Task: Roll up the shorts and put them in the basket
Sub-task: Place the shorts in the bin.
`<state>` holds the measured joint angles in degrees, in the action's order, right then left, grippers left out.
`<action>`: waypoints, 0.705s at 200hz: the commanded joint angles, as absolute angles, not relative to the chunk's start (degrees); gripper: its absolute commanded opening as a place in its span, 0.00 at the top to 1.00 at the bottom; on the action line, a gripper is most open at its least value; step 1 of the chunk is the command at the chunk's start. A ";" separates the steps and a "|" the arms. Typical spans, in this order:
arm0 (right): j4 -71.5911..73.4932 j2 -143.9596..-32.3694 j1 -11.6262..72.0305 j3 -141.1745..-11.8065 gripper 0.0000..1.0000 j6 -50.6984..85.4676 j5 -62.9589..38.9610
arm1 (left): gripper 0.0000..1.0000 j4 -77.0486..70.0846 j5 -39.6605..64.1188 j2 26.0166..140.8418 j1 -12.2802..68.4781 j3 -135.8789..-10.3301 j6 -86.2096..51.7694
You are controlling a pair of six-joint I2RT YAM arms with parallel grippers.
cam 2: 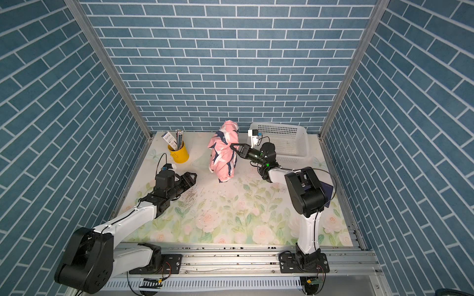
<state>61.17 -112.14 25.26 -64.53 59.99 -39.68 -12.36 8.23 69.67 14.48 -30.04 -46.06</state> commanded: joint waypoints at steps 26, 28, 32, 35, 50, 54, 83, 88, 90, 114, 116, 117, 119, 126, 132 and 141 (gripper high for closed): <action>70.33 -105.39 20.07 -59.36 1.00 62.94 -27.37 | 0.26 -10.82 9.57 70.05 14.06 -31.81 -45.97; 70.62 -105.14 19.81 -59.11 1.00 62.95 -26.88 | 0.27 -10.77 9.58 70.05 14.06 -31.81 -45.97; 71.10 -104.81 19.38 -58.76 1.00 63.00 -26.25 | 0.26 -10.68 9.72 70.02 14.06 -31.76 -45.97; 71.11 -104.51 19.02 -58.58 1.00 62.97 -25.70 | 0.27 -10.71 9.75 69.97 14.06 -31.73 -45.92; 72.28 -103.01 17.83 -57.15 1.00 62.80 -22.35 | 0.27 -10.71 9.76 69.59 14.06 -31.23 -45.97; 72.15 -102.63 17.41 -56.81 1.00 62.74 -21.32 | 0.27 -10.80 9.84 69.47 14.06 -31.05 -46.07; 72.92 -98.94 15.22 -52.31 1.00 62.66 -11.87 | 0.27 -10.81 10.03 68.65 14.06 -29.94 -46.57; 72.70 -97.93 14.93 -51.33 1.00 62.64 -9.45 | 0.27 -10.73 10.02 68.51 14.08 -29.84 -46.68; 72.53 -97.52 14.87 -50.87 1.00 62.59 -8.69 | 0.27 -10.72 10.02 68.52 14.07 -29.81 -46.72; 70.51 -93.74 14.63 -46.05 1.00 63.06 5.37 | 0.27 -10.68 10.17 68.29 14.06 -29.49 -46.78; 70.21 -93.66 14.67 -46.03 1.00 63.11 6.26 | 0.27 -10.71 10.19 68.29 14.08 -29.50 -46.81; 70.04 -93.63 14.67 -46.04 1.00 63.15 6.65 | 0.27 -10.72 10.19 68.29 14.07 -29.47 -46.78; 69.63 -93.61 14.65 -46.05 1.00 63.34 7.44 | 0.27 -10.72 10.24 68.36 14.07 -29.47 -46.76; 68.52 -93.75 14.72 -46.10 1.00 63.95 10.18 | 0.27 -10.85 10.41 68.61 14.06 -29.52 -46.90; 68.14 -94.23 14.87 -46.30 1.00 64.79 12.35 | 0.27 -10.96 10.63 68.84 14.06 -29.58 -46.85; 67.93 -95.20 14.94 -46.50 1.00 66.88 15.61 | 0.27 -10.99 11.03 69.21 14.07 -29.70 -46.94</action>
<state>67.75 -95.48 14.68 -46.06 62.26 0.93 -11.25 10.09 69.10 14.48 -30.15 -46.81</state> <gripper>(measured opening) 0.122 0.733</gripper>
